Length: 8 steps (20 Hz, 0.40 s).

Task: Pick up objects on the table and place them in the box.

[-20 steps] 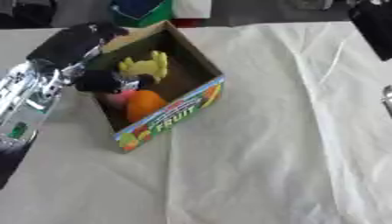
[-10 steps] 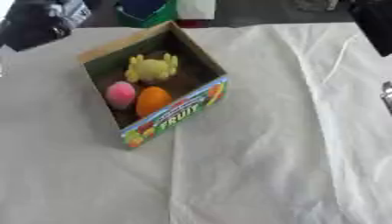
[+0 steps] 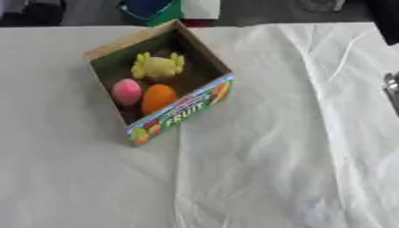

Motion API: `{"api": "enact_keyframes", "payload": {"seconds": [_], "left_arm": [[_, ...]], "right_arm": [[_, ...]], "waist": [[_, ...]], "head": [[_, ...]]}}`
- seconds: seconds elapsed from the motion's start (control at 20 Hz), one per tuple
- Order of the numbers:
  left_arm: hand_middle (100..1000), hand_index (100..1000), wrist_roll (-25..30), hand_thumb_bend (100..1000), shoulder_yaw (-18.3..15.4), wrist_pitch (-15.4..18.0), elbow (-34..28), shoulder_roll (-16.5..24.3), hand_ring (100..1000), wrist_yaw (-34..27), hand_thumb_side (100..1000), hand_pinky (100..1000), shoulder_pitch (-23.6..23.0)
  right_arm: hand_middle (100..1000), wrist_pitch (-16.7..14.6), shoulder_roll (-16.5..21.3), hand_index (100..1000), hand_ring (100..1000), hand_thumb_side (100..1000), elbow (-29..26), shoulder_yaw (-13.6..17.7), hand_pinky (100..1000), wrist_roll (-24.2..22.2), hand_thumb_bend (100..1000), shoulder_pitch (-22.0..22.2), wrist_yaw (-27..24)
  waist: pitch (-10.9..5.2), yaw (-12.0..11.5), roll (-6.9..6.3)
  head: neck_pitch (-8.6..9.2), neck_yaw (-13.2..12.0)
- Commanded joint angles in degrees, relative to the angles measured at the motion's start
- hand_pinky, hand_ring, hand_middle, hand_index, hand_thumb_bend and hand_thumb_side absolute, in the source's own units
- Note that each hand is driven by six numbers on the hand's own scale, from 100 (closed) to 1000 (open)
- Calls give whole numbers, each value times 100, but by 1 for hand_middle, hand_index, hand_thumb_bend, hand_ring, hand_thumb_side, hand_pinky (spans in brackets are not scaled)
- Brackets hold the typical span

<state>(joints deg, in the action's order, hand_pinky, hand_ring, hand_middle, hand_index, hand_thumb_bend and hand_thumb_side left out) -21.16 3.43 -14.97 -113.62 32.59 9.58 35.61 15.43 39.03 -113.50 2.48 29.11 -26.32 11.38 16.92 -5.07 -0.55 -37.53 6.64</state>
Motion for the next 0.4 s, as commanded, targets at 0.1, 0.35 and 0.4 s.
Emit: {"api": "enact_keyframes", "payload": {"seconds": [0.1,0.35,0.4], "left_arm": [[650,814,-674,120,-314,480,-97,281,708,-476,1000,454,-321],[643,812,-1209,143,-489,1106,-97,218,703,-825,1000,455,-907],[643,811,-1300,144,-509,1233,-97,183,702,-916,1000,456,-1020]], "right_arm": [[607,-380,25,754,732,714,-109,93,693,355,100,-32,-276],[629,-970,-88,745,758,693,-109,123,702,752,100,-3,-439],[630,-1099,-103,744,760,689,-109,125,702,827,100,16,-448]], "waist": [[-147,-7,26],[-117,25,38],[-105,19,40]], "head": [[-89,108],[-138,77],[-138,51]]}}
